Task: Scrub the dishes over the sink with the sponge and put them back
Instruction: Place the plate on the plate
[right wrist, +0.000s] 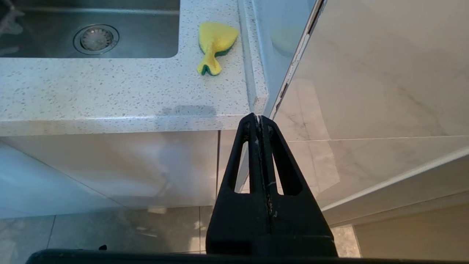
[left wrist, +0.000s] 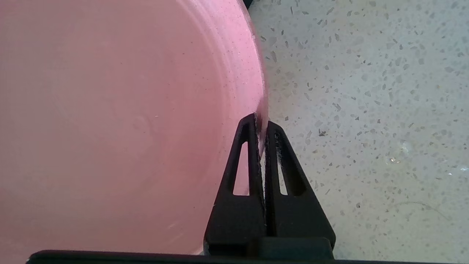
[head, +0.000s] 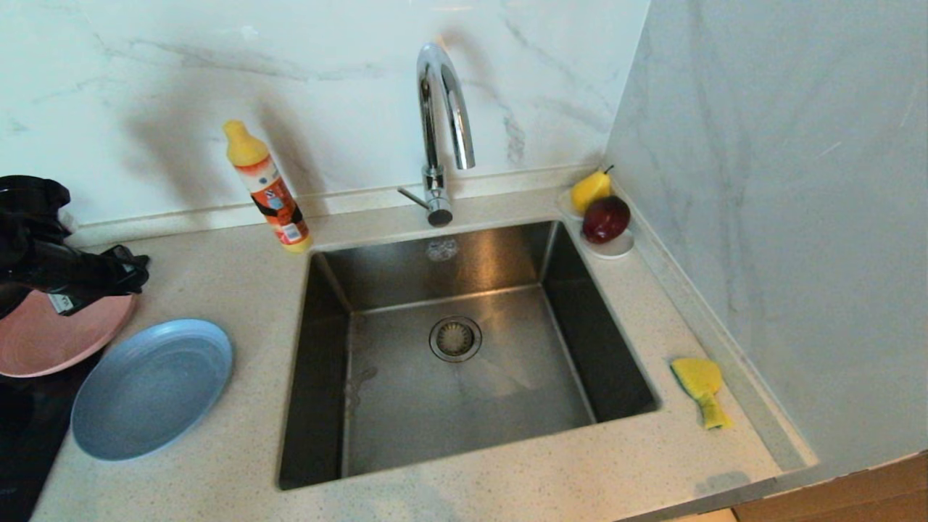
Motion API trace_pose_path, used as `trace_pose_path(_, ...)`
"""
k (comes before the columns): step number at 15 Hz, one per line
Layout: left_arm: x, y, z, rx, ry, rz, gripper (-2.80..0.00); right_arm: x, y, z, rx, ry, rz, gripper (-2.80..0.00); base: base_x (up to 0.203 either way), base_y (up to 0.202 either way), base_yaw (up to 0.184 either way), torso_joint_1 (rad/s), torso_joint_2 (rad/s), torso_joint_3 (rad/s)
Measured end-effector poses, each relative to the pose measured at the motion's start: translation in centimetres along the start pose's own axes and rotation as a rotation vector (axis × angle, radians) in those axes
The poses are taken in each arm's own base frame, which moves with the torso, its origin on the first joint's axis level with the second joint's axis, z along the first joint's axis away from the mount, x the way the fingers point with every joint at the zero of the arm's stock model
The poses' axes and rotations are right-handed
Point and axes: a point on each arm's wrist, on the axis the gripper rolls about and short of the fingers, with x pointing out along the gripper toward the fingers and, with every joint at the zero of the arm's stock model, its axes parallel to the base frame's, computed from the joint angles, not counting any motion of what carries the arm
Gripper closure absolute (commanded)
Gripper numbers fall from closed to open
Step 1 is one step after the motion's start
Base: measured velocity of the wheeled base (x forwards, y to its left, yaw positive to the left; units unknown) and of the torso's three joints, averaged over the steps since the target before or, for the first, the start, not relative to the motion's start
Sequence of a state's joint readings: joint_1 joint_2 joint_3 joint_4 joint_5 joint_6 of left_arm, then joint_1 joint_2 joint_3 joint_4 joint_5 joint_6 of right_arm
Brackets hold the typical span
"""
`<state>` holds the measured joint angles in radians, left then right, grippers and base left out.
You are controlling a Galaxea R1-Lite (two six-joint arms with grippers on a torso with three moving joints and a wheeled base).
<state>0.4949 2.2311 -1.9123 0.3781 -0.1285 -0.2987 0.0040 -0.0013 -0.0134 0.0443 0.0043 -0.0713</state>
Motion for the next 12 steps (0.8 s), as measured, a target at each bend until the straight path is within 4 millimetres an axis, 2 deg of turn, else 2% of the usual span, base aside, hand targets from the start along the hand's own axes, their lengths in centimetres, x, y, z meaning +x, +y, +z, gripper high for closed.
trace_pose_path(4, -0.9, -0.2, 0.3, 0.001, -0.013, -0.006, 0.00, 0.0, 0.0, 0.0, 0.000, 0.000, 0.000, 0.00, 0.000, 0.000, 0.000, 0.000, 0.00, 0.000)
trace_pose_path(12, -5.6, -2.5, 1.0, 0.022, -0.027, -0.040, 0.00, 0.0, 0.0, 0.0, 0.000, 0.000, 0.000, 0.00, 0.000, 0.000, 0.000, 0.000, 0.00, 0.000)
